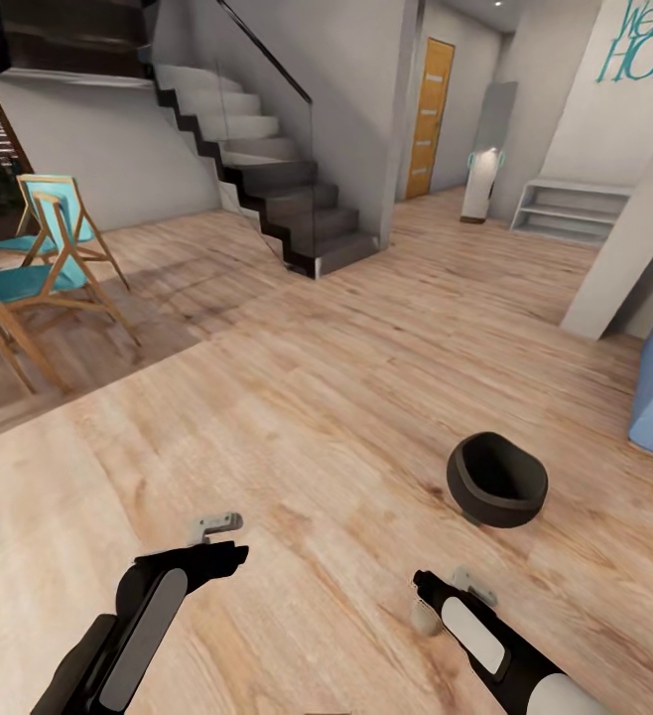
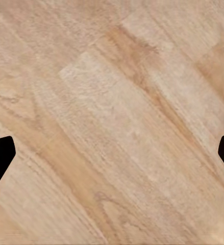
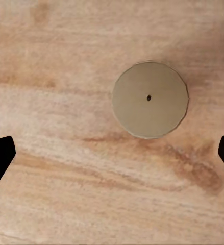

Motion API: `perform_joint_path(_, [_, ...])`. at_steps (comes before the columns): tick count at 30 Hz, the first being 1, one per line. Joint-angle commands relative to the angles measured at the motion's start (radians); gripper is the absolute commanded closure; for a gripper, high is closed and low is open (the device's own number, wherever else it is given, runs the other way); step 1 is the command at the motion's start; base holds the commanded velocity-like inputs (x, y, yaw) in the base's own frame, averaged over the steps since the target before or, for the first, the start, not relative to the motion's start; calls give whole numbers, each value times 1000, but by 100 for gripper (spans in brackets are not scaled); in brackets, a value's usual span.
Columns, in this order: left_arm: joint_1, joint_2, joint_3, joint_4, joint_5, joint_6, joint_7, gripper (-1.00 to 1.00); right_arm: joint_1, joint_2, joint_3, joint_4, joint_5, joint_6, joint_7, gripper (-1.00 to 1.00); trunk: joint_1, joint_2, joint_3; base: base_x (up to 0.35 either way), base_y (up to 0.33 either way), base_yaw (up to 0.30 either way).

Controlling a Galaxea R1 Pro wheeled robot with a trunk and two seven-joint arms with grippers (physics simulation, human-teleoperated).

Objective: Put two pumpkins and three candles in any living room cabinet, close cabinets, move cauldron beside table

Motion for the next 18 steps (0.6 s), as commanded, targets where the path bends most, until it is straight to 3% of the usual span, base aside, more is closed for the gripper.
perform_joint_path(1, [-1, 1, -2, -1, 10, 2, 10, -100, -1, -2, 7, -2, -2, 3, -7, -100, 0, 0, -1, 315, -1, -267])
perform_joint_path(8, [-1, 1, -2, -1, 10, 2, 10, -100, -1, -1, 7, -2, -2, 3, -7, -100, 0, 0, -5, 253, 0, -267])
perform_joint_path(18, [-1, 1, -2, -1, 9, 2, 10, -100, -1, -2, 7, -2, -2, 3, -7, -100, 0, 0, -11, 33, 0, -266])
